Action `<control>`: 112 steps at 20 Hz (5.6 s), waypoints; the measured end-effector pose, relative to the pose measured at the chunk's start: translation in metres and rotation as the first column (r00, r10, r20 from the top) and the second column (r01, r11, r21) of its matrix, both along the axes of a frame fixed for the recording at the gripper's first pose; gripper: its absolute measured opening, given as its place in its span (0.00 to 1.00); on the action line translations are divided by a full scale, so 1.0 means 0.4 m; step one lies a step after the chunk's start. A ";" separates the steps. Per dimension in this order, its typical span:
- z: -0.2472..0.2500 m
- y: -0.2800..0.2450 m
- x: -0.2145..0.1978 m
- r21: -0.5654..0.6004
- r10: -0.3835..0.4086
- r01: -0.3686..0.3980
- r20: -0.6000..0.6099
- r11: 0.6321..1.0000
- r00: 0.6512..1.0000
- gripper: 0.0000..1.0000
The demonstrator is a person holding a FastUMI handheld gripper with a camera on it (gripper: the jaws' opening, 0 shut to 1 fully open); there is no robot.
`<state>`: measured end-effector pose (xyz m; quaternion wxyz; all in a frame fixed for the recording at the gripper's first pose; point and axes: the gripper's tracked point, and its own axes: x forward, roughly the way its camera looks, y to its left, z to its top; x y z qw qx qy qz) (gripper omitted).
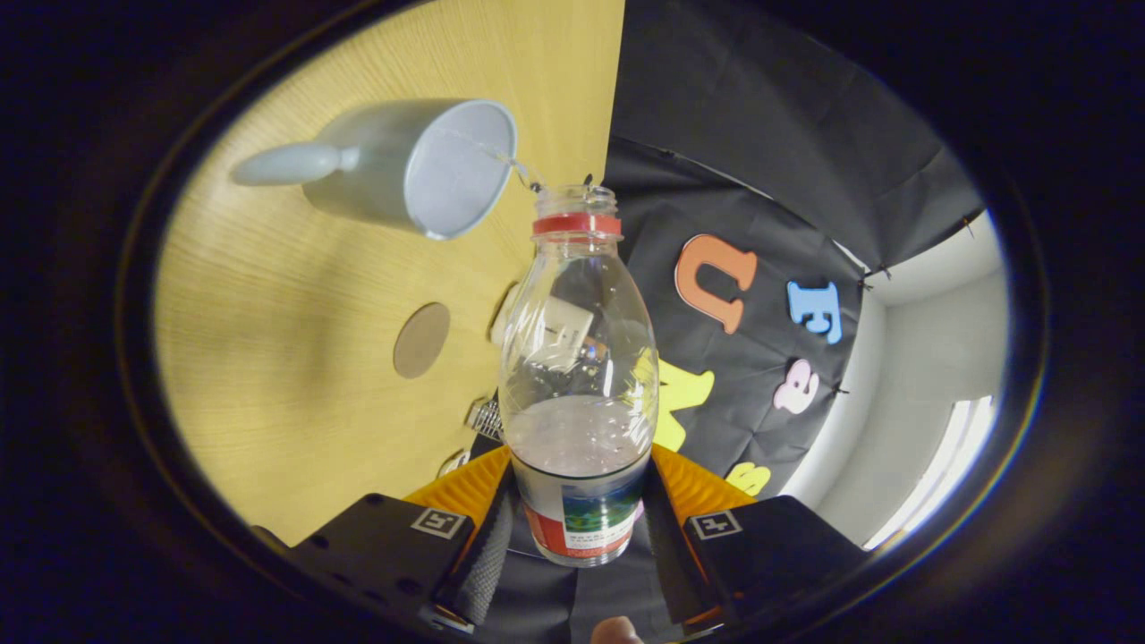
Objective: Take the bottle from table, then pour the juice into the cup, finally place the bottle on the coaster
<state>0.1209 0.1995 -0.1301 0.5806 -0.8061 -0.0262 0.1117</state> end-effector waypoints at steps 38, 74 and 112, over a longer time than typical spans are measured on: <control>0.019 0.021 -0.028 0.120 -0.023 0.026 -0.027 0.992 0.999 0.76; 0.101 0.034 0.165 0.843 0.282 0.514 -0.460 -0.160 0.842 0.77; -0.238 0.041 0.395 0.799 0.195 0.544 -0.508 -0.257 0.839 0.99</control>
